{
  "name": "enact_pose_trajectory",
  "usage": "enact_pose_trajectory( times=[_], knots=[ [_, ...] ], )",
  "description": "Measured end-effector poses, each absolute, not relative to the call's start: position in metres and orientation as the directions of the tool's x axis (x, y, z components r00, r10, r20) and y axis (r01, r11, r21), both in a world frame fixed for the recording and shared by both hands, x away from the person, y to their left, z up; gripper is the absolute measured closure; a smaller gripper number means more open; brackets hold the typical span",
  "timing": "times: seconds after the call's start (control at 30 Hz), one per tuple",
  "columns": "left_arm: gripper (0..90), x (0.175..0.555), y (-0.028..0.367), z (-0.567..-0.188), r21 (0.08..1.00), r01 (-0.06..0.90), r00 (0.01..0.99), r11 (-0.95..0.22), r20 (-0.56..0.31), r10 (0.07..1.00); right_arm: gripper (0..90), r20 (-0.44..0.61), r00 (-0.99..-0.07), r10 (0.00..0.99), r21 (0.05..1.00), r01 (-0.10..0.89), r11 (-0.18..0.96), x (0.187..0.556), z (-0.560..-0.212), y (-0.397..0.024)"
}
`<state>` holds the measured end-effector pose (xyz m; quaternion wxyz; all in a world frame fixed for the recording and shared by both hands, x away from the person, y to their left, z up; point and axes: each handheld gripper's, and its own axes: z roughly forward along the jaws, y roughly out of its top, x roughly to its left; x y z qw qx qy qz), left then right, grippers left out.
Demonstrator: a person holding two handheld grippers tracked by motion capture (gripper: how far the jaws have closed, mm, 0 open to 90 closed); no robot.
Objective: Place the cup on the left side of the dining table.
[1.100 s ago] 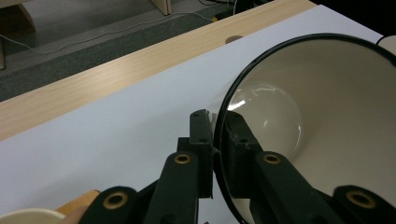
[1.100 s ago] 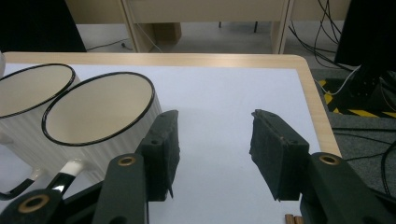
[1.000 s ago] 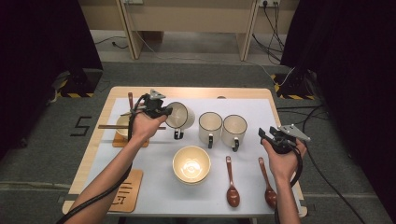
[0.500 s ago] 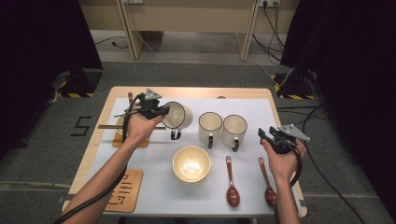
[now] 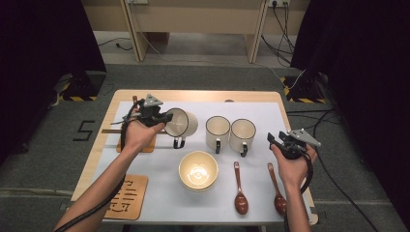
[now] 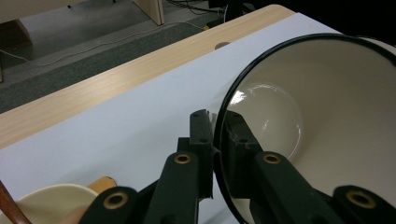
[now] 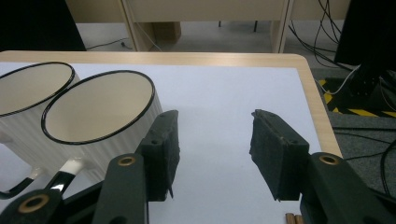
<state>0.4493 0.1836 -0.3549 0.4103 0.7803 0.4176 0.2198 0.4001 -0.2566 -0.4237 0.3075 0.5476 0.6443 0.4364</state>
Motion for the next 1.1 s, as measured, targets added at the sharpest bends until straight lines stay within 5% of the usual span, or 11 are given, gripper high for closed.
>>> enact_pose_trajectory(
  times=[1.1],
  knots=[
    [82.6,0.395,0.238,-0.368,0.811,0.485,0.545,-0.326,0.011,0.838,51.8,0.077,-0.215,0.974,0.897,0.442,0.027,0.400,-0.424,-0.254]
  ],
)
